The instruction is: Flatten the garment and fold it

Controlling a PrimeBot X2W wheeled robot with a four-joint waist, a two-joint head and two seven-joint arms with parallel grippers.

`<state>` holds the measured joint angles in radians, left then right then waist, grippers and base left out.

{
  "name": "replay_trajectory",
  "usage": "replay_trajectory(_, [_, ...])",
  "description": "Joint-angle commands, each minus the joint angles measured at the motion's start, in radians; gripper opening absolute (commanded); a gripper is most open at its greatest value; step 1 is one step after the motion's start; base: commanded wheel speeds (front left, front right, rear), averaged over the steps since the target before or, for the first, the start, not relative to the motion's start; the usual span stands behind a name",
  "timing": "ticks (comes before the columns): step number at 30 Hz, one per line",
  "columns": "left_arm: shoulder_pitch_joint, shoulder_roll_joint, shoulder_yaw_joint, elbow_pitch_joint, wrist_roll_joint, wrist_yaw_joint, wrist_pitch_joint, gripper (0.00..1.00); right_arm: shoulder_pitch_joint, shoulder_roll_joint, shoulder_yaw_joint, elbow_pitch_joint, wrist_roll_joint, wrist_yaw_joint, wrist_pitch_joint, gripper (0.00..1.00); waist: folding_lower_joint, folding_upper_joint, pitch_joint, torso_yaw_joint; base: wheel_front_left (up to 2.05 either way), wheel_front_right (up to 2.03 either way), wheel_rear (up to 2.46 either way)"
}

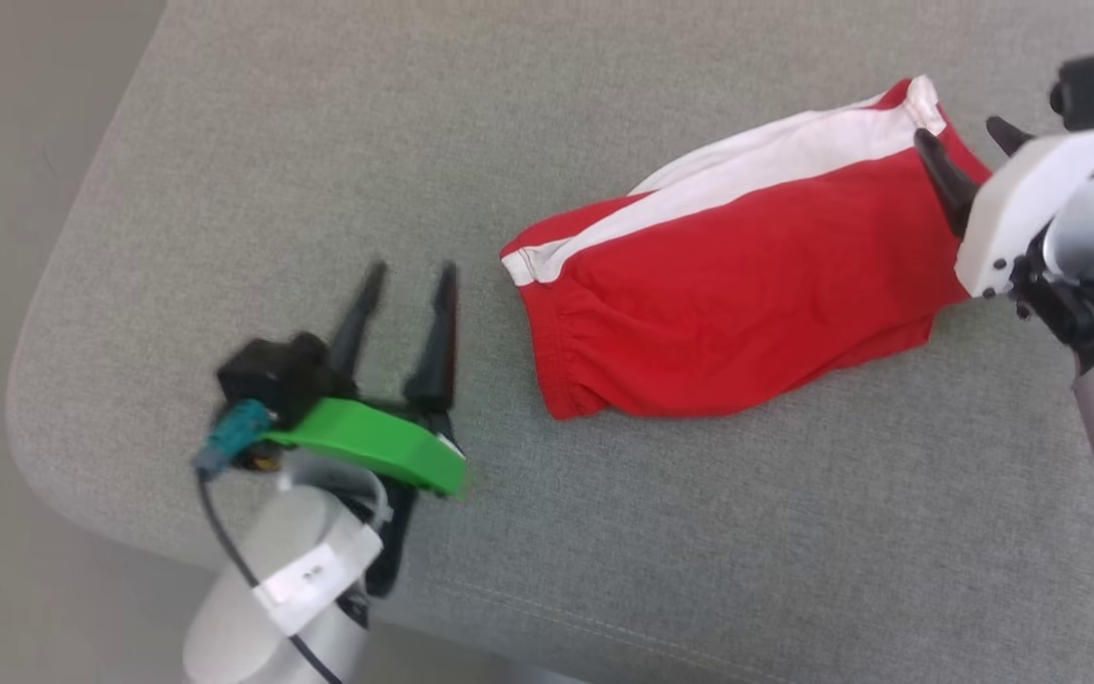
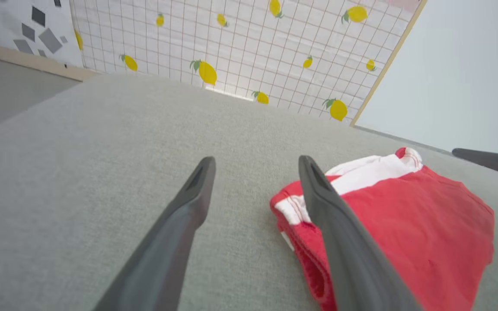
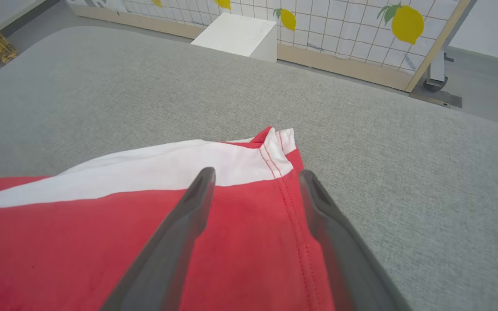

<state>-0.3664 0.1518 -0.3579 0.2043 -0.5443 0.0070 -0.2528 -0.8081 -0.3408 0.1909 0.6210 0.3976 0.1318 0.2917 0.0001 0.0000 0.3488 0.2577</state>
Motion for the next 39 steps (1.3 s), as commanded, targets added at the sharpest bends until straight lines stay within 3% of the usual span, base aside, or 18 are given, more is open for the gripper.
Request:
replay_trajectory(1, [0.001, -0.011, 0.037, -0.031, 0.055, -0.017, -0.008, 1.00, 0.016, 0.011, -0.020, 0.013, 0.000, -0.001, -0.026, 1.00, -0.0001, 0.0000, -0.010, 0.005, 0.00, 0.00, 0.00])
replay_trajectory(7, [0.051, -0.071, 0.184, -0.126, 0.222, -0.088, -0.009, 1.00, -0.002, 0.051, -0.115, 0.106, -0.034, -0.001, -0.047, 1.00, -0.0001, 0.0000, -0.002, 0.015, 0.00, 0.00, 0.00])
replay_trajectory(11, [0.080, -0.093, 0.242, -0.152, 0.272, -0.114, -0.009, 1.00, -0.047, 0.075, -0.178, 0.183, -0.083, -0.001, -0.014, 1.00, -0.0001, 0.0000, 0.012, 0.019, 0.00, 0.00, 0.00])
replay_trajectory(19, [0.099, -0.101, 0.271, -0.168, 0.266, -0.131, -0.009, 1.00, -0.146, 0.090, -0.306, 0.314, -0.239, -0.001, 0.094, 1.00, -0.0001, 0.0000, 0.045, 0.047, 0.00, 0.00, 0.00])
replay_trajectory(25, [0.105, -0.101, 0.275, -0.174, 0.248, -0.132, -0.009, 1.00, -0.169, 0.117, -0.318, 0.363, -0.296, -0.001, 0.230, 1.00, -0.0001, 0.0000, 0.058, 0.065, 0.00, 0.00, 0.00])
replay_trajectory(26, [0.105, -0.101, 0.276, -0.175, 0.247, -0.132, -0.009, 1.00, -0.167, 0.121, -0.316, 0.366, -0.295, -0.001, 0.249, 0.94, -0.0001, 0.0000, 0.059, 0.065, 0.00, 0.00, 0.00])
replay_trajectory(27, [0.106, -0.101, 0.277, -0.176, 0.245, -0.132, -0.009, 1.00, -0.165, 0.126, -0.312, 0.368, -0.292, -0.001, 0.268, 0.49, -0.0001, 0.0000, 0.059, 0.066, 0.00, 0.00, 0.00])
replay_trajectory(28, [0.107, -0.101, 0.278, -0.176, 0.243, -0.132, -0.009, 1.00, -0.162, 0.131, -0.309, 0.367, -0.287, -0.001, 0.284, 0.36, -0.0001, 0.0000, 0.059, 0.066, 0.00, 0.00, 0.00])
replay_trajectory(29, [0.108, -0.101, 0.280, -0.177, 0.243, -0.131, -0.009, 1.00, -0.158, 0.134, -0.304, 0.361, -0.280, -0.001, 0.292, 0.08, -0.0001, 0.0000, 0.059, 0.065, 0.00, 0.00, 0.00])
replay_trajectory(30, [0.109, -0.101, 0.281, -0.178, 0.242, -0.130, -0.009, 1.00, -0.153, 0.135, -0.301, 0.351, -0.274, -0.001, 0.291, 0.00, -0.0001, 0.0000, 0.058, 0.064, 0.00, 0.00, 0.00])
replay_trajectory(39, [0.118, -0.101, 0.281, -0.172, 0.248, -0.130, -0.009, 1.00, -0.092, 0.117, -0.314, 0.250, -0.204, -0.001, 0.221, 0.00, -0.0001, 0.0000, 0.025, 0.031, 0.00, 0.00, 0.00])
